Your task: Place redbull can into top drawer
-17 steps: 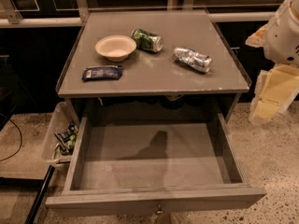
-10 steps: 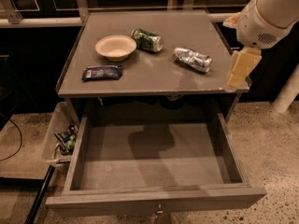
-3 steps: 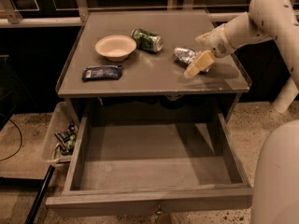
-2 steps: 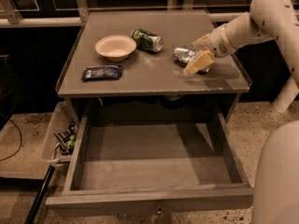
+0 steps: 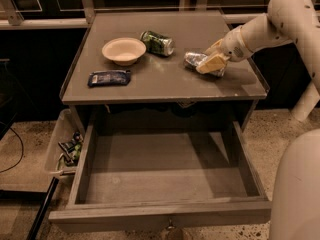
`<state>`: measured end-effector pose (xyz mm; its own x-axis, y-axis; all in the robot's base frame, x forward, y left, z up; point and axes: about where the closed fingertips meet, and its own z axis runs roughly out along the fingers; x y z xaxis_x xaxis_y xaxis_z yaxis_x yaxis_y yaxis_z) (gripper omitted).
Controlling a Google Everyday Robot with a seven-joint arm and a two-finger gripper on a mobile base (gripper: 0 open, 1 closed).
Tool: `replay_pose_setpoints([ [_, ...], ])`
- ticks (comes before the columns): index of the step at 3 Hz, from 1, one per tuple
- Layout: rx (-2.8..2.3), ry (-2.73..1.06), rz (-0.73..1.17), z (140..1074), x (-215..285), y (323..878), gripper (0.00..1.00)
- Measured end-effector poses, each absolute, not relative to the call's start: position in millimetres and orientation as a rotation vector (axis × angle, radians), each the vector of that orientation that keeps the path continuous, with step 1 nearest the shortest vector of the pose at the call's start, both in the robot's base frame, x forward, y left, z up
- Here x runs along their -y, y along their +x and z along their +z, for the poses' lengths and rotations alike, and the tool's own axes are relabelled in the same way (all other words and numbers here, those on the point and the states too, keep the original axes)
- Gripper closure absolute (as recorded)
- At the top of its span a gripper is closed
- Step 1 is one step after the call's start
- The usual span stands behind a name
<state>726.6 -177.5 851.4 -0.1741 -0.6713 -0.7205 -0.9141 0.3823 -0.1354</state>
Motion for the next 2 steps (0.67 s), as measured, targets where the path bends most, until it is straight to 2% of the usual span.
replay_pose_setpoints([
  [1, -1.925, -1.364, 0.430, 851.4, 177.4, 726.6, 0.88],
  [2, -1.928, -1.377, 0.430, 848.2, 176.7, 719.7, 1.00],
])
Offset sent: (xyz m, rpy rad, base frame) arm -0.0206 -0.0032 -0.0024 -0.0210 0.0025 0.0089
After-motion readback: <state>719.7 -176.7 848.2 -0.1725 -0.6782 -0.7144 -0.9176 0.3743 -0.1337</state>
